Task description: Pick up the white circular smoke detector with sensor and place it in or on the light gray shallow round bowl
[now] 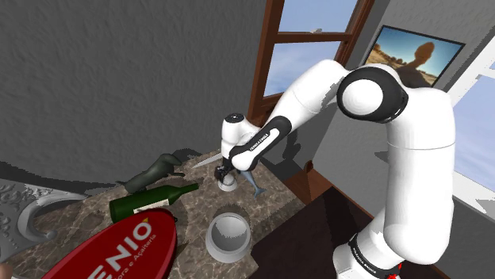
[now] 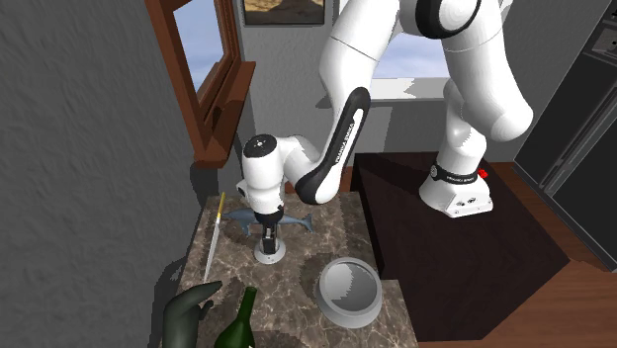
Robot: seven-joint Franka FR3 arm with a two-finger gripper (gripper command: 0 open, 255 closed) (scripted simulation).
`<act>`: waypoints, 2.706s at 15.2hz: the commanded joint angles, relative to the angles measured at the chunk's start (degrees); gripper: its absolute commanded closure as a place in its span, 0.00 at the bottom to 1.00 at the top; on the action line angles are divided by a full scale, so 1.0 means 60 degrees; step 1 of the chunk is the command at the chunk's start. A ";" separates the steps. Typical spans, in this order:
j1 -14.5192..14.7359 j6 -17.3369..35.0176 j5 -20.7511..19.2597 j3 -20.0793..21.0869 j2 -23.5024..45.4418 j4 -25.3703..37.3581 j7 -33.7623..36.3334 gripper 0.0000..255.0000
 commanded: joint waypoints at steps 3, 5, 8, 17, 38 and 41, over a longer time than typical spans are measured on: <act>0.0071 0.0229 -0.0103 -0.0100 0.0315 0.0091 0.0085 0.00; 0.0072 0.0229 -0.0103 -0.0100 0.0315 0.0091 0.0085 0.00; 0.0071 0.0229 -0.0103 -0.0100 0.0315 0.0091 0.0085 0.00; 0.0070 0.0233 -0.0104 -0.0102 0.0317 0.0089 0.0084 1.00; -0.0386 -0.1534 0.0730 0.0532 -0.1803 -0.0233 -0.0590 1.00; -0.0435 -0.1841 0.0869 0.0604 -0.2103 -0.0215 -0.0700 1.00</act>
